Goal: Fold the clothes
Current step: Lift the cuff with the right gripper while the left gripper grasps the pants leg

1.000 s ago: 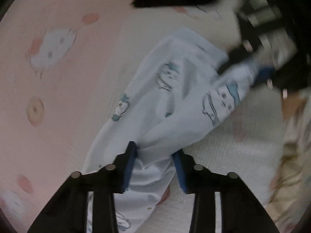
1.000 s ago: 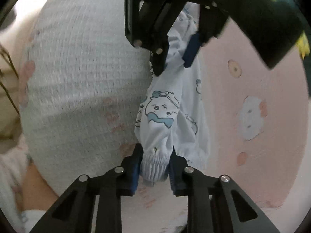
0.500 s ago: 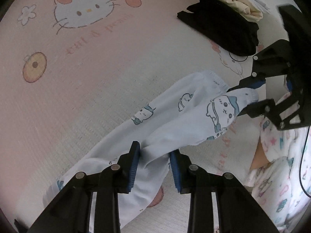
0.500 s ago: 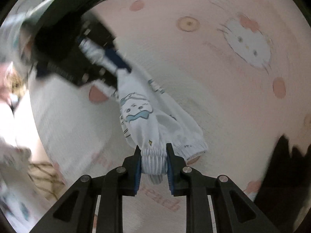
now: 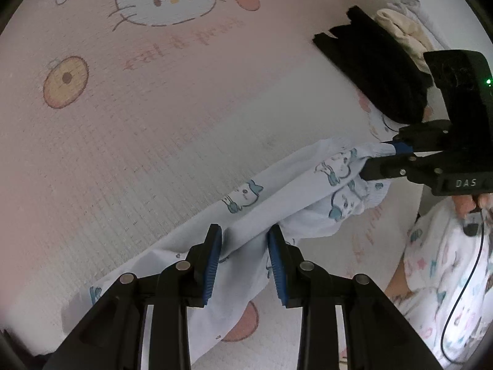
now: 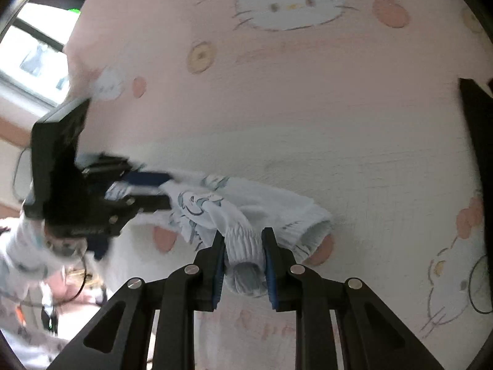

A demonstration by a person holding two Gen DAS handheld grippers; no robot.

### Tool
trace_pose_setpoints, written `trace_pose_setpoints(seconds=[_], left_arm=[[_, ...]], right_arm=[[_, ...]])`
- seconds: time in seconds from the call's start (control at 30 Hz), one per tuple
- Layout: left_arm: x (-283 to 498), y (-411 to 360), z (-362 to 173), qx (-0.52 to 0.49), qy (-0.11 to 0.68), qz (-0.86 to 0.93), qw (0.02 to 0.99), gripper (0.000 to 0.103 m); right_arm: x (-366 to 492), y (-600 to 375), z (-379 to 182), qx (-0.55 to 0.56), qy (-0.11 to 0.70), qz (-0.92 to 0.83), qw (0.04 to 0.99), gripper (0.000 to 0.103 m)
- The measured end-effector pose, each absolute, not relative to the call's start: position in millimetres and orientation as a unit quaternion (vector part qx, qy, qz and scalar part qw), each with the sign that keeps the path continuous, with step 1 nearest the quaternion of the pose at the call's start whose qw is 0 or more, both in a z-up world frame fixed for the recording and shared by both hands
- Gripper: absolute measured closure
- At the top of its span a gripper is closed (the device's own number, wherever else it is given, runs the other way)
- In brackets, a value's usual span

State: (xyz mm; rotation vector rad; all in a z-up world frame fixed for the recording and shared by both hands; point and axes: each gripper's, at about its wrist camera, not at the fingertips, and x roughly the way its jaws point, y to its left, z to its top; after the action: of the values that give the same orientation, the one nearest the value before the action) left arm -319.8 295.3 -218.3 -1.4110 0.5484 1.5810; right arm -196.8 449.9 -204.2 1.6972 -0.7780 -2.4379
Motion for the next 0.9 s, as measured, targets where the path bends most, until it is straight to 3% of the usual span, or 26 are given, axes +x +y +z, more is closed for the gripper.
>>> trace_pose_setpoints(seconds=[0.3, 0.53, 0.6, 0.63, 0.9], left_arm=[[-319.1, 299.0, -245.5, -0.602, 0.211, 0.661, 0.395, 0.072], [-304.3, 297.5, -248.9, -0.564, 0.227, 0.699, 0.378, 0.063], [-302.2, 293.7, -248.9, -0.562, 0.219, 0.706, 0.372, 0.056], [-304.0, 290.7, -248.3, -0.569, 0.205, 0.707, 0.367, 0.050], [-338.7, 244.5, -218.8, -0.632, 0.030, 0.720, 0.286, 0.047]], right_arm=[[-224.7, 441.5, -226.2, 0.592, -0.229, -0.769, -0.075, 0.082], [-236.7, 442.9, -240.3, 0.591, -0.233, -0.767, -0.088, 0.083], [-233.8, 446.9, -240.9, 0.587, -0.241, -0.769, -0.074, 0.083], [-232.3, 448.9, -241.2, 0.585, -0.245, -0.770, -0.067, 0.083], [-204.9, 490.4, -245.8, 0.550, -0.333, -0.765, -0.032, 0.078]])
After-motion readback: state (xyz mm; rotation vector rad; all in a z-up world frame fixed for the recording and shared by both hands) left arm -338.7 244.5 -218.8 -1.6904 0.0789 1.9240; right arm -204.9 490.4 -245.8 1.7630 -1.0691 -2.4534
